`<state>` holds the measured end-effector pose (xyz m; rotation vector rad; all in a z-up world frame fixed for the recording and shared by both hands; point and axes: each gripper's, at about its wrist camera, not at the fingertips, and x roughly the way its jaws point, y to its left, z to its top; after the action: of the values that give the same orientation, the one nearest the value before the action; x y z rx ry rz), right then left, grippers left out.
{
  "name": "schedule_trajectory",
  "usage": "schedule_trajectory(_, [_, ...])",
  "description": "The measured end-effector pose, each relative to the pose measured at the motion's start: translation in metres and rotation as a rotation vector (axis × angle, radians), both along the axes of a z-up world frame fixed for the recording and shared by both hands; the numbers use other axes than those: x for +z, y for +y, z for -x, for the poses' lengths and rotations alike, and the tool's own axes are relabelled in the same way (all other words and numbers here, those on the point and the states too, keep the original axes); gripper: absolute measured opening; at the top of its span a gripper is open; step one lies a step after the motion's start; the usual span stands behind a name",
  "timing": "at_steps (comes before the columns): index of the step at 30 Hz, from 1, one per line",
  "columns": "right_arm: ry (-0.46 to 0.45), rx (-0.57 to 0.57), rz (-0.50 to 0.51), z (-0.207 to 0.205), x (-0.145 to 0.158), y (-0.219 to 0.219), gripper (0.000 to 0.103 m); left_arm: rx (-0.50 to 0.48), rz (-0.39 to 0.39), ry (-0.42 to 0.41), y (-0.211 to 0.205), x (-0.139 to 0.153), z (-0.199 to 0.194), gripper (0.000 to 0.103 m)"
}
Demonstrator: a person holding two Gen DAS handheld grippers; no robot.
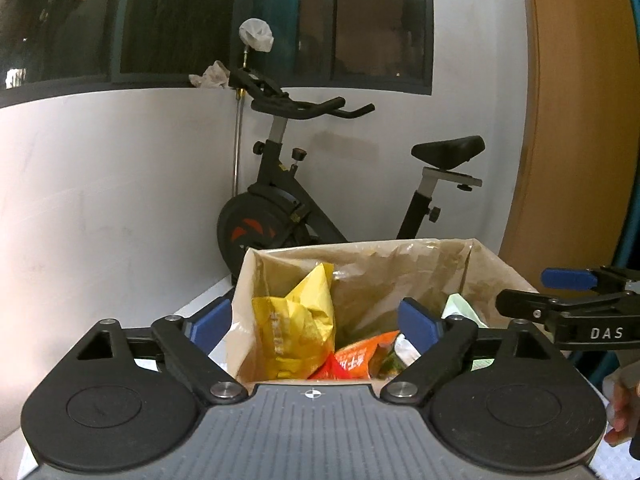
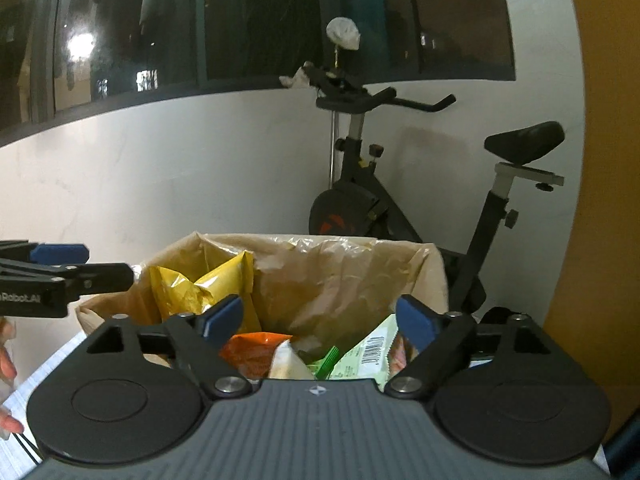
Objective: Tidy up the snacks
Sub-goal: 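Open both tools to release the snacks into the box, then move both tools back down toward the remaining snacks on the table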
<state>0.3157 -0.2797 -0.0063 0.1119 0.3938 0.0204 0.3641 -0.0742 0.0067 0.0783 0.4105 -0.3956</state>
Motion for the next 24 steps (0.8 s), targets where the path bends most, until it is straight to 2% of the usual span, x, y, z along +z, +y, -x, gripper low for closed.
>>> schedule_trajectory(1, [-0.002, -0.005, -0.005, 0.004, 0.001, 0.0, 0.096, 0.002, 0.002, 0.003, 0.002, 0.0, 0.003, 0.092])
schedule_trajectory(5, [-0.012, -0.01, -0.042, 0.019, 0.002, -0.002, 0.103, 0.012, 0.008, 0.001, 0.016, 0.0, 0.02, 0.095])
schedule_trajectory(12, [-0.012, -0.043, -0.049, 0.045, -0.004, 0.007, 0.103, 0.041, 0.006, 0.022, 0.045, -0.01, 0.047, 0.095])
schedule_trajectory(17, [-0.007, 0.016, -0.041, 0.062, -0.014, 0.012, 0.103, 0.061, -0.001, 0.032, 0.063, -0.024, 0.066, 0.095])
schedule_trajectory(24, [-0.011, 0.025, -0.084, 0.083, -0.033, 0.014, 0.103, 0.102, -0.013, 0.044, 0.084, -0.046, 0.088, 0.095])
